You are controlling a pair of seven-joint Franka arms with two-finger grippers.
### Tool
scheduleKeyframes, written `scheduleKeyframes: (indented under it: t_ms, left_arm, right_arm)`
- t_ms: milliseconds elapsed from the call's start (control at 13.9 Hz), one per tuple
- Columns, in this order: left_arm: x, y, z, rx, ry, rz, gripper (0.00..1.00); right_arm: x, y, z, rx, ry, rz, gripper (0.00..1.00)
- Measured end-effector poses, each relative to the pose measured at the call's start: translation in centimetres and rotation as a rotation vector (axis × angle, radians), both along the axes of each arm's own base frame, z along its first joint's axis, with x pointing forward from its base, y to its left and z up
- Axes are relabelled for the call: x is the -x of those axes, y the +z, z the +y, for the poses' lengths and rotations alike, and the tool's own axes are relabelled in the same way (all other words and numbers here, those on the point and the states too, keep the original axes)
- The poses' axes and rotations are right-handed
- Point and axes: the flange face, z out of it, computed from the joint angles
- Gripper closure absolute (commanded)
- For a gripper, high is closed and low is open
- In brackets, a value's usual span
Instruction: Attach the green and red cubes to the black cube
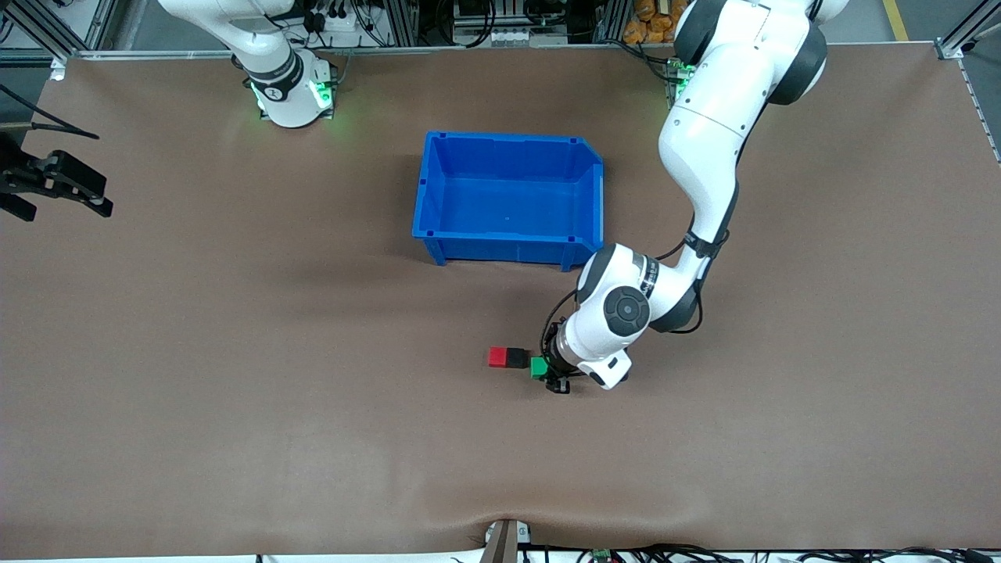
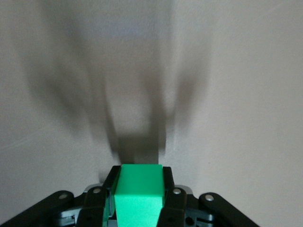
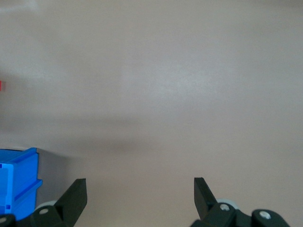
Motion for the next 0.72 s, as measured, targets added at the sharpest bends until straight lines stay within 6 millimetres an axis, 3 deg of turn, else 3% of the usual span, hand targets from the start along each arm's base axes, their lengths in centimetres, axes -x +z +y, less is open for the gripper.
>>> scheduleKeyframes:
  t_ms: [646,718]
  left_arm:
    - [1.2,-1.4,-1.4,-0.009,-0.039,0.007,1.00]
    - [1.2,-1.4,-1.4,-0.009,-0.040,0.007,0.67]
  right_arm:
    - [0.0,0.3,0.0,0.000,-0.001,-0.006,0.00]
    - [0.0,0.3,0.0,0.000,-0.001,-0.006,0.00]
